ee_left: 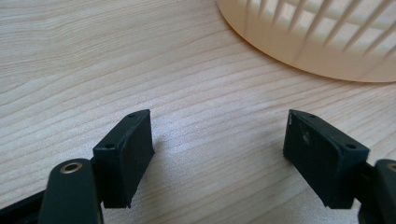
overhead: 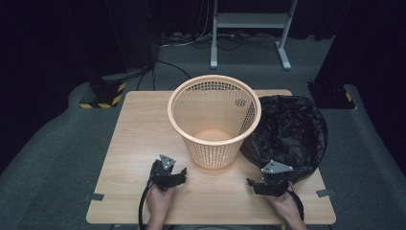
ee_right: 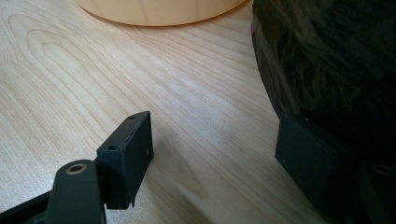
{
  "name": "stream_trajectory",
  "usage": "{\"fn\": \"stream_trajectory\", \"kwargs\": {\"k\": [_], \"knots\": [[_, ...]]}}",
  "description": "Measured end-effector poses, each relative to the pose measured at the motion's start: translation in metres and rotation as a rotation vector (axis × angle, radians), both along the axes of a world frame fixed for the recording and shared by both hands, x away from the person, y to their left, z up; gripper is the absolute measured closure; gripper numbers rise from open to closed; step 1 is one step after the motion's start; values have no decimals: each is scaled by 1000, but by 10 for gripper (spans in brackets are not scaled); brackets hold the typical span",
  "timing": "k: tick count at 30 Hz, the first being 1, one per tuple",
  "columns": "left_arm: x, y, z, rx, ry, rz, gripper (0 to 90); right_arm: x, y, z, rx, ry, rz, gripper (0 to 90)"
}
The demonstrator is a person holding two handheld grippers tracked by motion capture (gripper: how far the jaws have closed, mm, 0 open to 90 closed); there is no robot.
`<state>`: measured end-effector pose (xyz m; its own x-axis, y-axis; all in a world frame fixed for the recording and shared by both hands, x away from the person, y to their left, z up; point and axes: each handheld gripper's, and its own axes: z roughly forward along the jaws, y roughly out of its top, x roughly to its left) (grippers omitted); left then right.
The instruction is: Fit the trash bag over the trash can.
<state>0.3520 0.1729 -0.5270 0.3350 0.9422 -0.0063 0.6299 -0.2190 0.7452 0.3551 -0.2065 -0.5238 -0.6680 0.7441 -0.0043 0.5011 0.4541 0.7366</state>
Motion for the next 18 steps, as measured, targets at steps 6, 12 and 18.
{"fn": "stream_trajectory", "kwargs": {"k": [6,12,18], "knots": [[0,0,0,0,0,1,240,-1,1,0,2,1,-10,262],[0,0,0,-4,-2,2,239,-2,2,0,-2,4,-40,227],[0,0,0,-4,-1,1,238,-5,1,1,21,0,-40,232]]}}
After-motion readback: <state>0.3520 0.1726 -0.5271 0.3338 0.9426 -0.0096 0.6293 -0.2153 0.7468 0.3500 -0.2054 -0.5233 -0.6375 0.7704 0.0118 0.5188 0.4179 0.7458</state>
